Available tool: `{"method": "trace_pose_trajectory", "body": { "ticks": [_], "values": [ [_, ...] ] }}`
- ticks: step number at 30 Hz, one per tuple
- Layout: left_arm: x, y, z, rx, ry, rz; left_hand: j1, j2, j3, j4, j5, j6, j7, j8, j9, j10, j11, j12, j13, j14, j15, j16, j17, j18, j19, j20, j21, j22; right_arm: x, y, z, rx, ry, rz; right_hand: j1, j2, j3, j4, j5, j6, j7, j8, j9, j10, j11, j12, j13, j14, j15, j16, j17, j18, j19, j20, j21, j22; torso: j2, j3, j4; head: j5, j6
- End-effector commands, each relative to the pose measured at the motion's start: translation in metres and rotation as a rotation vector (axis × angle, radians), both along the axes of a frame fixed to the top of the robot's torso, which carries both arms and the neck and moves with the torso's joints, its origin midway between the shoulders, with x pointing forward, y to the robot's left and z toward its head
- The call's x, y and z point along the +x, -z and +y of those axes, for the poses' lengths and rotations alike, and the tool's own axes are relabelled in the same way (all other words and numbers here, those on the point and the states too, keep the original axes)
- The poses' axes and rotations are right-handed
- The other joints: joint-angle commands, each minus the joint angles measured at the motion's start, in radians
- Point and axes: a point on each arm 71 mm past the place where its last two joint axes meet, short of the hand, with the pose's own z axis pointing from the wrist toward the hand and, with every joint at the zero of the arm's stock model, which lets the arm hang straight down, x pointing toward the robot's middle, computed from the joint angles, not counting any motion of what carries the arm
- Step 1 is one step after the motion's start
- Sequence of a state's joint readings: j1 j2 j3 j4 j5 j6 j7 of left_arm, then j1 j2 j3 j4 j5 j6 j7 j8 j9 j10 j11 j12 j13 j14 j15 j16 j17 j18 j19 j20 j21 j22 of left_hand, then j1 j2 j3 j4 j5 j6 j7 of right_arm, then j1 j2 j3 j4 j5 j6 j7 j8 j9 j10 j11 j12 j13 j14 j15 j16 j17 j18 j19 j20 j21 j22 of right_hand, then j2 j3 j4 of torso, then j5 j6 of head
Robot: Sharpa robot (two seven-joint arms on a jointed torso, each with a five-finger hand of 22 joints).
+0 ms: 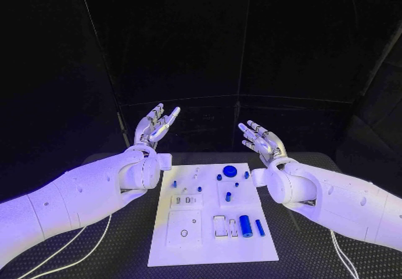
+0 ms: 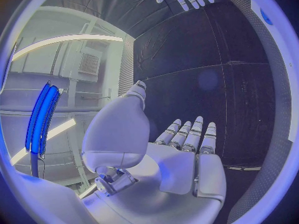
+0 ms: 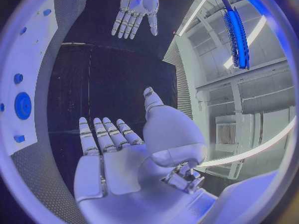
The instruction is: Assemble the parts on the task board
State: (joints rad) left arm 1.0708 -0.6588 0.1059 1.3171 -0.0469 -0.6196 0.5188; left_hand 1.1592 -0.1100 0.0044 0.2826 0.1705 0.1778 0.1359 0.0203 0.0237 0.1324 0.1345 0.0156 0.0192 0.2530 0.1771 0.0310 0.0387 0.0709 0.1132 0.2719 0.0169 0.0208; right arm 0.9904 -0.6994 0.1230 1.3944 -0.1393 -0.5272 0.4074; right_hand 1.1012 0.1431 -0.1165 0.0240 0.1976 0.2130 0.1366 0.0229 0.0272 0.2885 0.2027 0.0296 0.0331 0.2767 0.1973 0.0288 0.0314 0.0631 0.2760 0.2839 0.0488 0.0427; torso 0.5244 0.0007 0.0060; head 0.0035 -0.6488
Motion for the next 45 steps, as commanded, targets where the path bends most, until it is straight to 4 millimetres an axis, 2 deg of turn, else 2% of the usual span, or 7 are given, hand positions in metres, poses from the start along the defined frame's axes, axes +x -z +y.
{"method": "trace_pose_trajectory", "body": {
  "ticks": [1,9,10,14,19,24,45],
  "values": [
    [0.001,-0.007,-0.005,0.0,0.076,-0.07,0.043,0.004,0.003,0.014,0.01,0.015,0.048,0.005,0.002,0.005,0.017,0.005,0.002,0.021,0.007,0.007,0.004,0.023,0.005,0.014,0.008,0.002,0.002,0.002,0.013,-0.035,-0.203,0.004,0.182,0.013,0.028,-0.092,-0.013,0.154,0.14,0.028,0.016,0.226,0.047,0.034,0.018,0.284,0.036,0.05,0.023,0.054,0.203,0.006,0.072,0.036,-0.001,0.0001,0.0001,0.0,0.0],
    [0.001,-0.007,-0.005,0.0,0.076,-0.07,0.066,0.04,0.024,0.01,0.006,0.063,0.077,0.013,0.008,0.06,0.046,0.013,0.008,0.124,0.02,0.027,0.022,0.072,0.06,0.019,0.029,0.014,0.005,0.005,0.014,-0.047,-0.256,0.012,0.275,0.009,0.083,-0.194,-0.009,0.592,0.109,0.113,0.052,0.641,-0.006,0.111,0.033,0.682,-0.031,0.133,0.041,0.122,0.466,0.0,0.184,0.072,-0.001,0.0001,0.0001,0.0,0.0],
    [0.002,-0.004,0.004,-0.001,0.087,-0.058,0.077,0.049,0.029,0.008,0.004,0.094,0.084,0.019,0.012,0.093,0.056,0.019,0.012,0.167,0.022,0.038,0.029,0.079,0.085,0.021,0.038,0.019,0.015,0.0,-0.008,-0.355,-0.171,-0.189,0.272,0.01,0.091,-0.204,-0.007,0.631,0.103,0.113,0.049,0.666,-0.014,0.108,0.029,0.712,-0.038,0.133,0.039,0.122,0.492,-0.008,0.196,0.074,0.009,-0.0005,0.001,-0.002,0.001],
    [0.001,-0.005,0.009,0.003,0.081,-0.06,0.133,0.073,0.037,-0.006,0.001,0.28,0.103,0.058,0.032,0.314,0.092,0.06,0.032,0.427,0.03,0.103,0.065,0.086,0.287,0.022,0.115,0.057,0.018,-0.003,-0.011,-0.458,-0.178,-0.238,0.271,0.007,0.121,-0.244,0.004,0.694,0.082,0.11,0.042,0.743,-0.034,0.101,0.029,0.804,-0.071,0.14,0.043,0.122,0.555,-0.034,0.227,0.08,0.018,-0.0009,0.0036,-0.005,0.002],
    [-0.003,-0.007,0.014,0.009,0.081,-0.067,0.194,0.092,0.035,-0.041,0.0,0.533,0.099,0.106,0.052,0.667,0.086,0.123,0.052,0.63,0.007,0.157,0.084,0.106,0.603,0.015,0.244,0.109,0.022,-0.008,-0.013,-0.58,-0.195,-0.281,0.246,0.003,0.162,-0.291,0.007,0.75,0.067,0.097,0.039,0.824,-0.058,0.081,0.029,0.915,-0.107,0.15,0.053,0.122,0.634,-0.075,0.277,0.097,0.034,-0.0007,0.008,-0.004,0.012],
    [-0.01,-0.012,0.017,0.025,0.11,-0.081,0.23,0.106,0.028,-0.07,0.0,0.702,0.085,0.125,0.054,0.812,0.047,0.137,0.049,0.781,-0.041,0.184,0.106,0.115,0.76,-0.023,0.305,0.124,0.028,-0.014,-0.012,-0.753,-0.23,-0.314,0.229,-0.017,0.184,-0.312,0.005,0.788,0.053,0.084,0.04,0.889,-0.082,0.067,0.031,1.041,-0.144,0.184,0.082,0.121,0.72,-0.118,0.351,0.129,0.055,-0.0026,0.0121,-0.006,0.019],
    [-0.041,-0.029,0.006,0.005,0.237,-0.097,0.256,0.113,0.016,-0.094,0.0,0.765,0.07,0.099,0.042,0.894,0.024,0.107,0.047,0.87,-0.068,0.171,0.149,0.113,0.856,-0.054,0.329,0.125,0.027,-0.024,0.022,-1.279,-0.382,-0.426,0.183,-0.104,0.208,-0.307,0.009,0.81,0.027,0.041,0.038,0.912,-0.113,0.033,0.034,1.226,-0.196,0.523,0.334,0.118,0.831,-0.193,0.653,0.299,0.143,-0.0203,0.036,-0.024,0.018]
  ]
}}
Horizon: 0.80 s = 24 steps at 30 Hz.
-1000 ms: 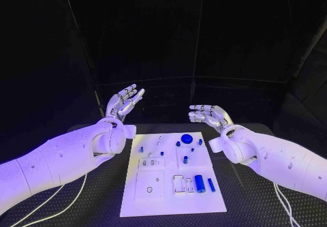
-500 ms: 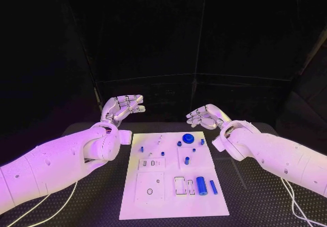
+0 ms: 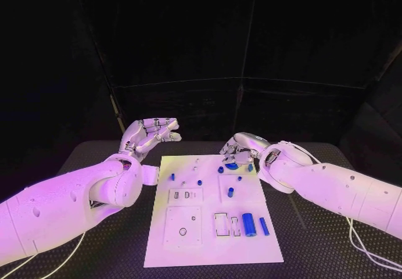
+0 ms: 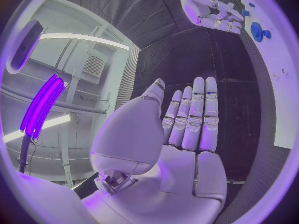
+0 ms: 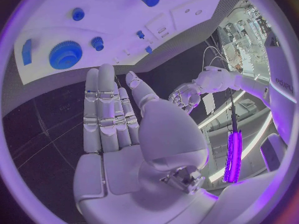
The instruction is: Assemble the parts on the task board
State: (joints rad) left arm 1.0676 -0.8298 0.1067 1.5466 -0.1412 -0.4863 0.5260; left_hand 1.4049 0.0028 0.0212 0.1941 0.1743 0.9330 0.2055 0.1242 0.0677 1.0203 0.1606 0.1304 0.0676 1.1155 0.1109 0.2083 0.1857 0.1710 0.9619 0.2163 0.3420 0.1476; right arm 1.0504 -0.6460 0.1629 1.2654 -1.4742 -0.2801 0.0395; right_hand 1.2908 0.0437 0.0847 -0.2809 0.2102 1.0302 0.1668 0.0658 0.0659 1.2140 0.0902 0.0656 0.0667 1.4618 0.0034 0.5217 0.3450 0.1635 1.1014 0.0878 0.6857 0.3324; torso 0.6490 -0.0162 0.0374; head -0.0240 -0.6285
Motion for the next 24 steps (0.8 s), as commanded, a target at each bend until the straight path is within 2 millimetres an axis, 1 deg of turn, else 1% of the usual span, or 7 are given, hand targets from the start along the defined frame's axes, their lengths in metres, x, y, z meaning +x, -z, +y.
{"method": "trace_pose_trajectory", "body": {
  "ticks": [1,2,3,9,14,15,24],
  "values": [
    [-0.0019,-0.0026,-0.0032,-0.001,0.031,-0.014,0.011,0.0,-0.001,-0.006,-0.004,0.01,0.001,-0.004,-0.002,0.006,-0.002,-0.007,-0.001,0.008,-0.002,-0.006,0.002,0.013,0.008,0.002,0.004,-0.002,-0.0008,0.0014,0.0058,-0.164,-0.016,-0.032,-0.008,-0.006,0.008,-0.002,-0.004,-0.009,-0.004,-0.002,0.0,-0.017,-0.001,-0.003,0.001,0.041,-0.002,0.044,0.03,0.018,0.006,0.003,0.023,0.014,0.021,-0.0034,0.0053,0.001,0.011],
    [-0.0021,-0.0026,-0.0033,-0.002,0.031,-0.014,0.011,0.0,-0.001,-0.006,-0.004,0.01,0.001,-0.004,-0.002,0.006,-0.002,-0.007,-0.001,0.008,-0.002,-0.006,0.002,0.013,0.008,0.002,0.004,-0.002,-0.0009,0.0014,0.0064,-0.169,-0.017,-0.033,-0.008,-0.007,0.009,-0.002,-0.004,-0.011,-0.004,-0.002,0.0,-0.019,-0.001,-0.003,0.001,0.04,-0.002,0.051,0.035,0.018,0.006,0.003,0.027,0.016,0.021,-0.0036,0.0053,0.001,0.008],
    [-0.0025,-0.0027,-0.0039,-0.003,0.034,-0.014,0.011,0.0,-0.001,-0.006,-0.003,0.01,0.001,-0.005,-0.002,0.007,-0.002,-0.009,-0.001,0.008,-0.002,-0.008,0.003,0.013,0.008,0.002,0.003,-0.002,-0.0011,0.0016,0.0082,-0.183,-0.019,-0.036,-0.011,-0.01,0.01,-0.002,-0.004,-0.015,-0.005,-0.002,0.0,-0.028,0.0,-0.003,0.001,0.039,-0.002,0.075,0.051,0.018,0.006,0.004,0.04,0.023,0.025,-0.004,0.0064,-0.001,-0.005],
    [-0.0044,-0.0033,-0.0055,-0.006,0.042,-0.013,0.013,0.0,-0.001,-0.008,-0.004,0.011,0.001,-0.008,-0.002,0.008,-0.002,-0.011,-0.002,0.007,-0.002,-0.011,0.004,0.012,0.009,0.001,0.003,-0.003,-0.0008,0.0027,0.0127,-0.227,-0.023,-0.035,-0.019,-0.015,0.019,0.0,-0.005,-0.026,-0.007,-0.001,0.0,-0.041,0.002,-0.001,0.003,0.035,0.0,0.229,0.181,0.019,0.006,0.005,0.095,0.056,0.037,-0.0053,0.0091,-0.003,-0.007],
    [-0.0056,-0.0037,-0.0048,-0.006,0.045,-0.01,0.013,0.0,-0.002,-0.009,-0.004,0.011,0.001,-0.01,-0.002,0.007,-0.001,-0.014,-0.002,0.006,-0.001,-0.014,0.005,0.012,0.01,0.001,0.002,-0.003,0.0012,0.0038,0.0118,-0.266,-0.008,-0.036,-0.022,-0.017,0.03,0.001,-0.004,-0.034,-0.007,-0.001,0.0,-0.055,0.003,-0.002,0.004,0.037,0.001,0.417,0.366,0.019,0.003,0.007,0.147,0.087,0.042,-0.0059,0.0124,-0.025,-0.024],
    [-0.0057,-0.0037,-0.0044,-0.005,0.045,-0.01,0.013,0.0,-0.002,-0.009,-0.003,0.01,0.001,-0.011,-0.002,0.007,-0.001,-0.015,-0.002,0.006,-0.001,-0.014,0.005,0.012,0.01,0.001,0.002,-0.003,0.0016,0.0037,0.0115,-0.271,-0.003,-0.038,-0.023,-0.016,0.033,0.002,-0.004,-0.035,-0.007,-0.001,0.0,-0.055,0.003,-0.001,0.004,0.039,0.002,0.449,0.4,0.019,0.004,0.007,0.155,0.092,0.043,-0.0061,0.0131,-0.026,-0.02],
    [-0.0047,-0.0028,-0.0002,-0.001,0.04,-0.005,0.012,0.0,-0.004,-0.01,-0.004,0.01,0.002,-0.015,-0.003,0.006,0.0,-0.021,-0.003,0.006,0.0,-0.019,0.007,0.012,0.012,0.002,0.001,-0.004,0.0038,0.003,0.0121,-0.301,0.017,-0.051,-0.024,-0.011,0.059,0.002,-0.005,-0.031,-0.008,0.0,0.001,-0.05,0.002,-0.001,0.005,0.042,0.001,0.606,0.562,0.02,0.004,0.009,0.213,0.126,0.049,-0.0055,0.015,-0.011,-0.033]
  ]
}}
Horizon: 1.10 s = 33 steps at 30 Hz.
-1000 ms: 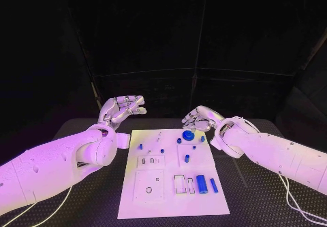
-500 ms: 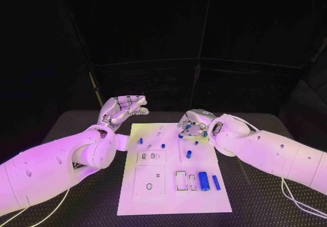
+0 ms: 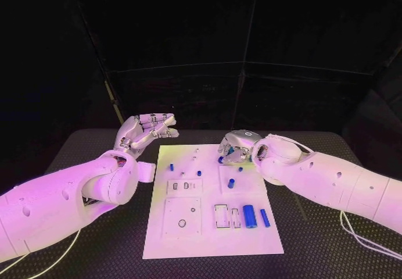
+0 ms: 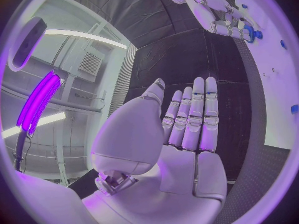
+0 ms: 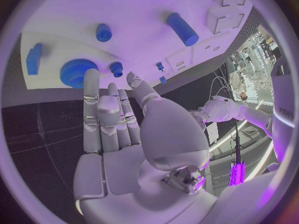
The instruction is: Assemble the parts on the task board
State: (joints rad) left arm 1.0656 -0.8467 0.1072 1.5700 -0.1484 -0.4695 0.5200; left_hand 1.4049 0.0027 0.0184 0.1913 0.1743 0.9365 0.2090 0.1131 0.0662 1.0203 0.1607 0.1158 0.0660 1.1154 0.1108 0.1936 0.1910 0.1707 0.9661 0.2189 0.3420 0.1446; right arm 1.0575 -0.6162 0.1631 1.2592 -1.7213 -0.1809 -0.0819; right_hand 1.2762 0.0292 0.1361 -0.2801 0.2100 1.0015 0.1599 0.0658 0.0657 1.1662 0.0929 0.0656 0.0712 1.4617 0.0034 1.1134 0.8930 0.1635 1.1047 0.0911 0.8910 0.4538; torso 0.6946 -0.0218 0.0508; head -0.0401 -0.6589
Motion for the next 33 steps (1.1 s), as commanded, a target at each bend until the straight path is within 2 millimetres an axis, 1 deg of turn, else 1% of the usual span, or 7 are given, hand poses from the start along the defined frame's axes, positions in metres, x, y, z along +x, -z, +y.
{"method": "trace_pose_trajectory", "body": {
  "ticks": [1,3,8,9,15,18,33],
  "values": [
    [0.0,-0.001,0.0,0.0,0.015,-0.006,0.012,0.0,-0.001,-0.007,-0.004,0.006,-0.002,-0.004,-0.001,0.006,0.0,-0.006,-0.001,0.006,0.0,-0.004,0.002,0.012,0.008,-0.001,0.001,-0.001,0.002,-0.001,0.0,-0.049,0.018,-0.013,-0.01,0.004,0.01,0.001,-0.005,-0.002,-0.001,0.0,0.001,-0.003,-0.001,-0.001,0.001,0.042,0.001,0.021,0.02,0.02,0.0,0.006,0.011,0.006,0.005,-0.0004,0.0014,0.005,-0.006],
    [0.0,-0.001,0.001,0.001,0.014,-0.005,0.012,0.0,-0.001,-0.007,-0.004,0.006,-0.002,-0.004,-0.001,0.006,0.0,-0.006,-0.001,0.006,0.0,-0.004,0.002,0.012,0.008,-0.001,0.001,-0.001,0.002,-0.001,0.0,-0.053,0.019,-0.013,-0.01,0.003,0.013,0.001,-0.005,-0.001,-0.001,0.0,0.001,-0.006,0.0,-0.002,0.0,0.041,0.001,0.033,0.033,0.02,-0.001,0.006,0.018,0.011,0.006,0.0003,0.0023,0.001,-0.008],
    [0.0,-0.001,0.002,0.002,0.013,-0.003,0.012,0.0,-0.001,-0.007,-0.004,0.006,-0.001,-0.005,-0.001,0.006,0.0,-0.007,-0.001,0.006,0.0,-0.005,0.002,0.012,0.008,-0.001,0.001,-0.001,0.003,0.0,0.001,-0.062,0.018,-0.005,-0.012,0.006,0.023,0.003,-0.005,0.003,-0.002,0.001,0.001,-0.004,-0.001,-0.001,0.0,0.043,0.001,0.067,0.069,0.015,0.012,0.008,0.051,0.051,0.005,0.0005,0.0038,0.003,-0.021],
    [0.0,-0.001,0.002,0.003,0.013,-0.003,0.012,0.001,-0.001,-0.007,-0.004,0.006,-0.001,-0.006,-0.001,0.005,0.0,-0.008,-0.001,0.006,0.0,-0.006,0.002,0.012,0.009,-0.001,0.001,-0.002,0.003,0.001,0.002,-0.064,0.017,-0.002,-0.013,0.007,0.025,0.003,-0.005,0.005,-0.002,0.002,0.001,-0.003,-0.001,-0.001,0.001,0.044,0.001,0.075,0.079,0.013,0.016,0.008,0.061,0.063,0.005,0.0003,0.0045,0.003,-0.021],
    [0.0,-0.001,0.003,0.004,0.012,0.0,0.012,0.001,-0.001,-0.007,-0.004,0.006,-0.001,-0.006,-0.001,0.005,0.0,-0.008,-0.001,0.006,0.0,-0.006,0.002,0.012,0.009,-0.001,0.001,-0.002,0.004,0.002,0.004,-0.074,0.011,0.013,-0.014,0.014,0.04,0.005,-0.006,0.013,-0.004,0.003,0.002,0.006,-0.004,0.0,0.001,0.045,0.0,0.108,0.114,0.008,0.03,0.007,0.098,0.108,0.006,0.0005,0.0051,0.003,-0.028],
    [0.0,-0.001,0.004,0.004,0.012,0.001,0.012,0.001,-0.001,-0.007,-0.004,0.006,-0.001,-0.006,-0.001,0.005,0.0,-0.008,-0.001,0.006,0.0,-0.006,0.002,0.012,0.009,-0.001,0.001,-0.002,0.005,0.004,0.005,-0.082,0.009,0.024,-0.014,0.018,0.049,0.006,-0.007,0.02,-0.004,0.005,0.002,0.012,-0.005,0.001,0.002,0.045,0.0,0.12,0.125,0.006,0.035,0.007,0.112,0.125,0.005,0.0012,0.0034,0.005,-0.033],
    [0.0,-0.001,0.006,0.007,0.01,0.004,0.011,0.001,-0.002,-0.007,-0.004,0.006,-0.001,-0.008,-0.002,0.005,0.0,-0.011,-0.001,0.005,0.0,-0.008,0.003,0.012,0.009,-0.001,0.0,-0.002,0.008,0.01,0.008,-0.112,0.005,0.069,-0.016,0.024,0.081,0.009,-0.013,0.042,-0.004,0.006,0.003,0.029,-0.006,0.001,0.001,0.043,-0.001,0.151,0.152,0.001,0.037,0.006,0.149,0.165,0.007,0.0016,0.0045,0.005,-0.051]
  ]
}}
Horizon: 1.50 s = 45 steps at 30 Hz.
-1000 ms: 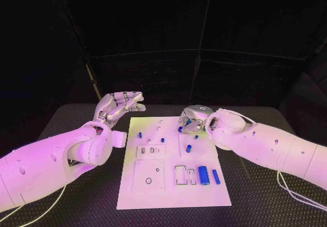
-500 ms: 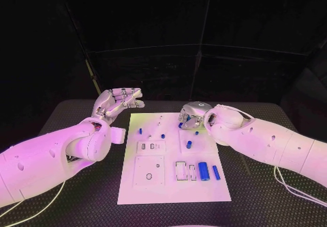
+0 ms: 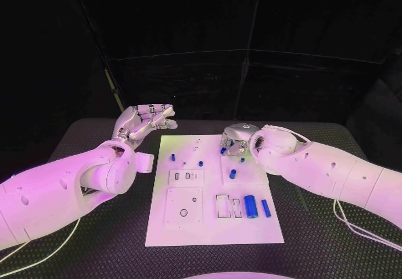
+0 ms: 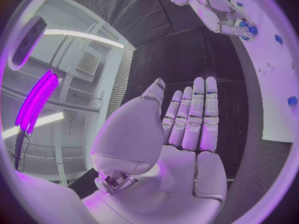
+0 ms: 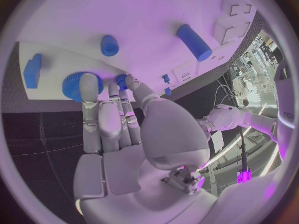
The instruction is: Assemble the parts on the task board
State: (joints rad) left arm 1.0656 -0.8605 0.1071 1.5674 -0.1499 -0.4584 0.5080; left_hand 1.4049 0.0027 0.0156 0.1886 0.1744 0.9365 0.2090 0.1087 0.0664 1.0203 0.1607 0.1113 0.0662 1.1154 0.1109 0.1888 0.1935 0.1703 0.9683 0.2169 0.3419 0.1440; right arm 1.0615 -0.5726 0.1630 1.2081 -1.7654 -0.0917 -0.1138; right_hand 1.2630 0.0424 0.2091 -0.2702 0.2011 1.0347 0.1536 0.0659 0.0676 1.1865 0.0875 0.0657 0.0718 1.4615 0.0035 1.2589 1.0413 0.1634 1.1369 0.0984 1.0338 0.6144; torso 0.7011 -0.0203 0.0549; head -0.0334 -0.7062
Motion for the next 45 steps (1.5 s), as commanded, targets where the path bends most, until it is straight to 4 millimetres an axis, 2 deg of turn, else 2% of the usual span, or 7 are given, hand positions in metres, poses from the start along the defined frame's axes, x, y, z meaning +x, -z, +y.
{"method": "trace_pose_trajectory", "body": {
  "ticks": [1,8,15,22,31,34,45],
  "values": [
    [0.0,-0.002,-0.001,-0.001,0.012,-0.007,0.011,0.001,0.001,-0.004,-0.004,0.006,-0.001,-0.004,-0.002,0.005,0.0,-0.006,-0.001,0.005,0.0,-0.003,0.001,0.012,0.007,0.001,0.0,-0.002,0.001,0.001,0.001,-0.023,-0.007,0.019,-0.003,0.012,0.011,-0.001,-0.004,0.01,0.003,0.006,0.001,0.009,-0.001,0.0,0.0,0.043,-0.001,0.007,0.005,0.001,0.005,-0.001,0.009,0.007,0.001,0.0002,0.0003,-0.003,-0.006],
    [0.0,-0.002,0.0,0.0,0.012,-0.006,0.011,0.002,0.001,-0.005,-0.004,0.006,-0.001,-0.005,-0.002,0.004,0.001,-0.008,-0.002,0.005,0.0,-0.005,0.002,0.012,0.008,0.001,0.0,-0.002,0.003,0.002,0.001,-0.021,-0.006,0.018,-0.001,0.019,0.037,0.002,-0.012,0.023,0.002,0.006,0.001,0.016,-0.001,0.0,-0.001,0.04,-0.002,0.019,0.012,0.0,0.003,-0.001,0.024,0.02,0.001,0.0,0.0016,-0.004,-0.012],
    [0.0,-0.002,0.0,0.0,0.012,-0.005,0.011,0.003,0.0,-0.005,-0.003,0.006,0.0,-0.006,-0.002,0.003,0.001,-0.01,-0.002,0.005,0.001,-0.006,0.002,0.012,0.008,0.001,0.0,-0.002,0.002,-0.005,0.004,0.038,-0.01,-0.044,0.005,0.034,0.083,0.012,-0.021,0.061,-0.006,0.017,0.005,0.049,-0.012,0.006,0.004,0.039,-0.012,0.036,0.027,-0.009,0.027,-0.001,0.076,0.09,0.001,0.0005,0.0004,-0.002,-0.017],
    [0.0,-0.002,0.002,0.003,0.007,-0.005,0.011,0.003,0.0,-0.005,-0.003,0.006,0.0,-0.006,-0.002,0.003,0.001,-0.01,-0.002,0.005,0.001,-0.006,0.002,0.012,0.008,0.001,0.0,-0.002,-0.003,-0.018,0.007,0.133,-0.018,-0.128,0.007,0.029,0.103,0.014,-0.022,0.072,-0.007,0.019,0.004,0.059,-0.014,0.004,0.005,0.038,-0.014,0.042,0.029,-0.018,0.051,-0.003,0.113,0.146,0.001,-0.0003,-0.0012,0.0,-0.015],
    [0.0,-0.002,0.0,0.0,0.013,-0.005,0.011,0.004,0.0,-0.005,-0.003,0.005,0.0,-0.009,-0.002,0.003,0.002,-0.013,-0.002,0.005,0.001,-0.009,0.003,0.012,0.009,0.002,-0.001,-0.003,0.01,-0.034,0.019,0.191,0.001,-0.217,0.008,0.024,0.11,0.014,-0.021,0.075,-0.007,0.019,0.004,0.061,-0.015,0.003,0.005,0.038,-0.014,0.046,0.032,-0.019,0.053,-0.004,0.121,0.154,0.004,-0.0013,0.0068,-0.001,-0.002],
    [-0.001,-0.002,-0.001,-0.002,0.017,-0.005,0.011,0.004,0.0,-0.005,-0.003,0.005,0.0,-0.009,-0.002,0.003,0.002,-0.013,-0.002,0.005,0.001,-0.009,0.003,0.012,0.009,0.002,-0.001,-0.003,0.015,-0.035,0.024,0.192,0.004,-0.222,0.007,0.021,0.113,0.015,-0.022,0.076,-0.006,0.019,0.004,0.061,-0.014,0.002,0.004,0.038,-0.014,0.047,0.034,-0.019,0.053,-0.004,0.124,0.157,0.004,-0.0016,0.0062,0.002,-0.003],
    [-0.004,-0.004,-0.005,-0.008,0.032,-0.005,0.011,0.005,0.0,-0.005,-0.004,0.005,0.0,-0.01,-0.002,0.002,0.002,-0.014,-0.002,0.005,0.001,-0.01,0.004,0.012,0.009,0.002,-0.001,-0.003,0.025,-0.032,0.038,0.16,0.0,-0.177,0.0,0.012,0.12,0.022,-0.032,0.077,-0.006,0.016,0.003,0.06,-0.014,-0.001,0.003,0.038,-0.013,0.051,0.035,-0.02,0.052,-0.003,0.13,0.162,0.017,-0.0067,0.0153,0.0,-0.008]
  ]
}}
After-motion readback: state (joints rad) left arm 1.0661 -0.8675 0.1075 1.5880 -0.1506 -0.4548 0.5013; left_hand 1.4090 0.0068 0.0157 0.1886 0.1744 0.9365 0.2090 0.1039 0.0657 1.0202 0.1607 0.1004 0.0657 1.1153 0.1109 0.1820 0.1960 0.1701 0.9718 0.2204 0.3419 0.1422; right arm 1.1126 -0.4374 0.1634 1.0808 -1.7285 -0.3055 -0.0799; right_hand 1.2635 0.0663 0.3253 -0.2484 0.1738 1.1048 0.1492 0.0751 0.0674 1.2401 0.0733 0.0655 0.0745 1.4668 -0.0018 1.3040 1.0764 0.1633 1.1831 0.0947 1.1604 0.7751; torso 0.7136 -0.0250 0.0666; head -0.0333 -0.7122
